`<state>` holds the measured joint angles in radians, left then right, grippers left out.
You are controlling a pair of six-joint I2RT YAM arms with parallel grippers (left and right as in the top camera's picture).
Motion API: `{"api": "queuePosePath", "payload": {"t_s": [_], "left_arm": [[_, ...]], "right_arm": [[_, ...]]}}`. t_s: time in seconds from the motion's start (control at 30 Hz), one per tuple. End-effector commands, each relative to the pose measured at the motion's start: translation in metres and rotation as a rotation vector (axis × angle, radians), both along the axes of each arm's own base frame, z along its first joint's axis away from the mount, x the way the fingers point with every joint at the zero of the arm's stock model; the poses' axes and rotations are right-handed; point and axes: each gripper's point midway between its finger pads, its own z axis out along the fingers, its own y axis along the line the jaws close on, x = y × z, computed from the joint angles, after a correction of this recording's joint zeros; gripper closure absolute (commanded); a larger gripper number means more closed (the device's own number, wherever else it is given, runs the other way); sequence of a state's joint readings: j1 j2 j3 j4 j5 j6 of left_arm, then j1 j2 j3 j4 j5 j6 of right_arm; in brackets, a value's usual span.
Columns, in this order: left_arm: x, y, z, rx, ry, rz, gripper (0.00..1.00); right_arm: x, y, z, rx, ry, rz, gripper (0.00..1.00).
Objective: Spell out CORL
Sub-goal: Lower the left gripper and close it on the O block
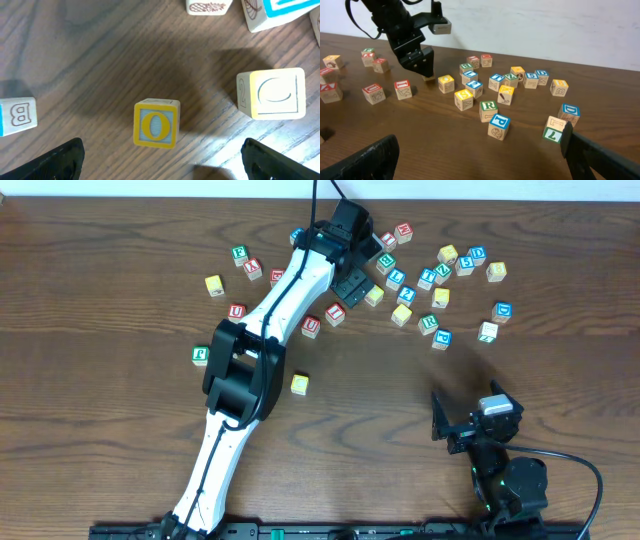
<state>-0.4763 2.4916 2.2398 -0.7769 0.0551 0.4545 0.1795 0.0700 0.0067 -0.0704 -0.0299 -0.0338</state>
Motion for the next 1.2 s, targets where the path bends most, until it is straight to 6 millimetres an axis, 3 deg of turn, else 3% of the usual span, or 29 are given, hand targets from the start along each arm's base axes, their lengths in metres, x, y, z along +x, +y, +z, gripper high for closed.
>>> {"api": "queuePosePath", "payload": {"t_s": [0.0,0.3,0.57,0.67,0.83,0.93,1.17], "left_arm": [[0.006,-0.004,0.017,-0.024,-0.035,-0.022,0.05],[0.009,-0.009,0.015,-0.07,-0.03,-0.037,0.08],[0.012,0.0,-0.01,-0.055,0.001,-0.02,0.08],[0.013,0.0,-0.009,-0.056,-0.002,-0.019,0.08],[0.014,-0.001,-0.009,-0.058,-0.006,-0.019,0.14],[0.013,-0.001,-0.009,-0.06,-0.003,-0.02,0.23],[0.012,-0.005,-0.009,-0.085,0.007,-0.026,0.24]], "right_arm": [[0.0,-0.002,-0.001,0.002,0.002,-0.011,0.01],[0.0,-0.002,-0.001,0.002,0.002,-0.011,0.01],[0.0,-0.002,-0.001,0.002,0.002,-0.011,0.01],[0.0,-0.002,-0.001,0.002,0.002,-0.011,0.01],[0.0,-0.002,-0.001,0.002,0.002,-0.011,0.01],[0.0,-0.002,-0.001,0.002,0.002,-0.011,0.01],[0.0,-0.002,-0.001,0.002,0.002,-0.011,0.01]]}}
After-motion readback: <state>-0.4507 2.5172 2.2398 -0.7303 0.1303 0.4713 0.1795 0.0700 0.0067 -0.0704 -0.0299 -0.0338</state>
